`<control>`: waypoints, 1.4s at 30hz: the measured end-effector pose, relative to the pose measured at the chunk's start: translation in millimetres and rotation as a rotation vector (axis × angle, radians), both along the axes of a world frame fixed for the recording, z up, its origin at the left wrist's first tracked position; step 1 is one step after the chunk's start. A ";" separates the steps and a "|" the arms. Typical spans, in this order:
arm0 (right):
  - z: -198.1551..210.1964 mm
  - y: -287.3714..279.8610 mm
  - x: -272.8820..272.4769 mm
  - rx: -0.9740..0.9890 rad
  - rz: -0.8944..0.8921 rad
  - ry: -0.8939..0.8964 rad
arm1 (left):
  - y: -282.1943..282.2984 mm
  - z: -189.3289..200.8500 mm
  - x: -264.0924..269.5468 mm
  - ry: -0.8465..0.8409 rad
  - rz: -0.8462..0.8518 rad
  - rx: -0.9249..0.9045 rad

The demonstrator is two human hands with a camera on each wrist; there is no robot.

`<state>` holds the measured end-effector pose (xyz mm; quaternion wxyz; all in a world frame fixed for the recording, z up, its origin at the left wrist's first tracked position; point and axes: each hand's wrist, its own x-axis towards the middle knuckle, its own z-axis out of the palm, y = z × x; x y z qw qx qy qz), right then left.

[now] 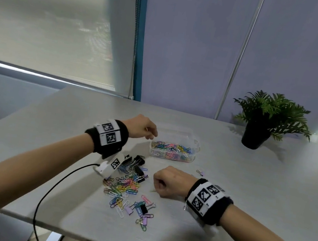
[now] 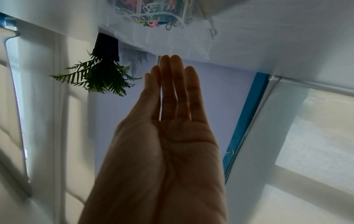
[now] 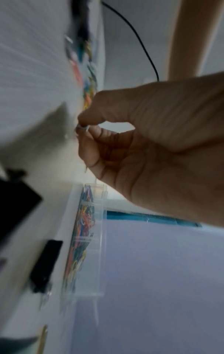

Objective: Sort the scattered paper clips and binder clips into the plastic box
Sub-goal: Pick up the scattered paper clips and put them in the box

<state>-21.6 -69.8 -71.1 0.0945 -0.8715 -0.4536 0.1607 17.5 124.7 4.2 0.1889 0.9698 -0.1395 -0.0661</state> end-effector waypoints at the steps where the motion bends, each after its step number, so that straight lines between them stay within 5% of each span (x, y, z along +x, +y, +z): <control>1: 4.3 -2.6 6.0 0.035 -0.033 0.017 | 6.8 1.0 -9.0 0.000 0.000 -0.003; 7: 41.0 -13.5 72.7 0.298 -0.315 -0.105 | 33.9 -8.8 -59.4 0.106 -0.013 0.076; 11: 39.3 -4.8 92.6 0.211 -0.406 -0.198 | 30.0 -28.7 -78.0 0.189 -0.068 0.171; 14: 32.1 4.4 69.5 0.154 -0.270 -0.259 | 28.9 -38.6 -92.5 0.197 -0.099 0.187; 20: 20.8 33.8 -0.7 -0.017 0.274 -0.237 | 22.6 -56.8 -124.7 0.191 -0.157 0.275; 34: 2.8 -33.9 8.4 -0.308 0.104 -0.211 | -15.0 -69.3 -109.7 0.334 -0.254 0.469; 42: 4.9 -20.9 -11.3 -0.113 0.003 -0.271 | -8.8 -74.7 -93.0 0.089 -0.105 0.185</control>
